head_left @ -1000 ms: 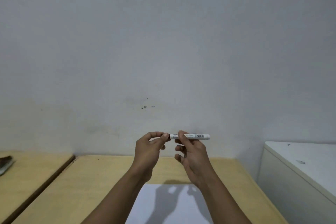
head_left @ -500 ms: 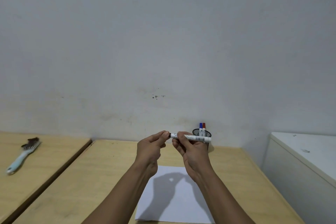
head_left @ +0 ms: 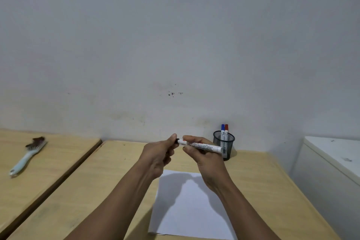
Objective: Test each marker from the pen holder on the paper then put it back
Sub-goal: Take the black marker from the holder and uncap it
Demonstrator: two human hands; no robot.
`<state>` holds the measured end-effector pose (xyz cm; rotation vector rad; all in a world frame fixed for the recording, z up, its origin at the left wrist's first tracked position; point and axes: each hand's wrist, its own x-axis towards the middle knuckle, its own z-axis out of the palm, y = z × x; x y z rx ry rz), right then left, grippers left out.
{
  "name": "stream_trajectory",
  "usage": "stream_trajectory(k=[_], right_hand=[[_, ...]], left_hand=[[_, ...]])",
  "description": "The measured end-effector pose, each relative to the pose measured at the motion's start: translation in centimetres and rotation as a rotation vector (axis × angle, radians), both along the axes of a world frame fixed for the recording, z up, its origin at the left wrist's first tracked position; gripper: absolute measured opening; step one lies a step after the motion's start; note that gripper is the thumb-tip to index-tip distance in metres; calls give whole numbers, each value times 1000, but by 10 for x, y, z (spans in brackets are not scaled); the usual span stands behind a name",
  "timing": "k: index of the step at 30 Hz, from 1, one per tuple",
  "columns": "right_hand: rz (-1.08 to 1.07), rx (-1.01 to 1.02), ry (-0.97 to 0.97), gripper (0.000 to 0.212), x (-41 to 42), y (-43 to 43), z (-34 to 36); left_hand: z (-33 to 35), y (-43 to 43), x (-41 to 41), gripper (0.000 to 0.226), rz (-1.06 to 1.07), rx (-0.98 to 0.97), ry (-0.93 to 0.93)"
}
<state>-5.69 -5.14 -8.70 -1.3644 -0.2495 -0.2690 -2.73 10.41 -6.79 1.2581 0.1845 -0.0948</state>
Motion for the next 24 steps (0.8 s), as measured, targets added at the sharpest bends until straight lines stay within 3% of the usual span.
stream_trajectory(k=[3,6,13,24], right_hand=[[44,-17,37,24,9,-1,-10],[34,83,74,17,20,-1,-25],[-41,190,168,11,39,-2,-54],[-62,149,254,19,62,-2,-71]], left_hand=[[-8,15,12,20,78,135,-46],[-26,31,25,11,165,325,-253],[-78,54,63,15,170,1034,-321],[-112,58,92,10,117,1168,-285]])
